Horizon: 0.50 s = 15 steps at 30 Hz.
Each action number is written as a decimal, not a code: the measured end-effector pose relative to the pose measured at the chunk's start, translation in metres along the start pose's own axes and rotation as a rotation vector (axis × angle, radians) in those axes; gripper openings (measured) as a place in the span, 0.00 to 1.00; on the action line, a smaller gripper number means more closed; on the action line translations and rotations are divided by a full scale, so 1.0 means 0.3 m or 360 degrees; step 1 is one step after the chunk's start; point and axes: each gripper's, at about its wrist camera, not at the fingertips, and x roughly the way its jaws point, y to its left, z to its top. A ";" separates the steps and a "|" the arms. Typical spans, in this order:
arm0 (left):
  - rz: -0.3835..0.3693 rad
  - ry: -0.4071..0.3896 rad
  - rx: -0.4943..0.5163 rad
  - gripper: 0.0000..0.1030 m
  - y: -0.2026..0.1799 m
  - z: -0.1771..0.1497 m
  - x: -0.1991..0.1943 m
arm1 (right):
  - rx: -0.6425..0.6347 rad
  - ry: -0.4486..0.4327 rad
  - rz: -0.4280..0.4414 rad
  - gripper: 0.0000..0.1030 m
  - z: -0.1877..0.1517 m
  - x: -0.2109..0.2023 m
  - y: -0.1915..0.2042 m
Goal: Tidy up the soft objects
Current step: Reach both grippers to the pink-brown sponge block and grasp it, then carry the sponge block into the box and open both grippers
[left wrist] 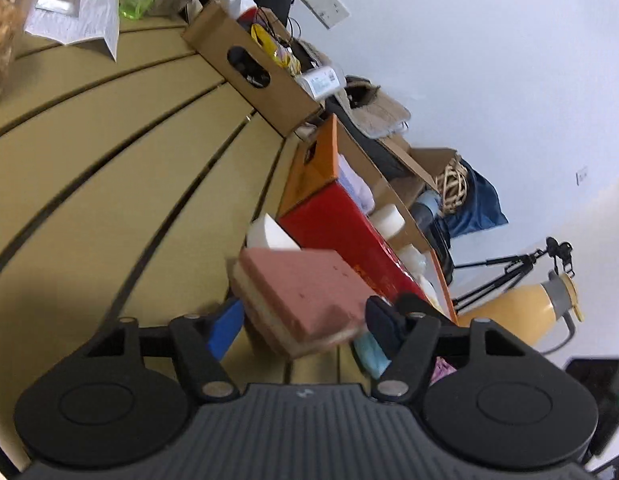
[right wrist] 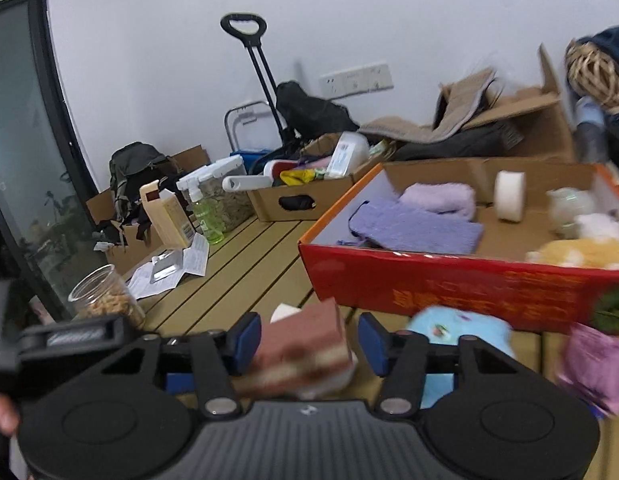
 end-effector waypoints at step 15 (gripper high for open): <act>-0.0164 -0.0137 0.0328 0.35 -0.135 -0.117 -0.074 | 0.0232 -0.0113 0.0041 0.30 -0.098 -0.103 -0.064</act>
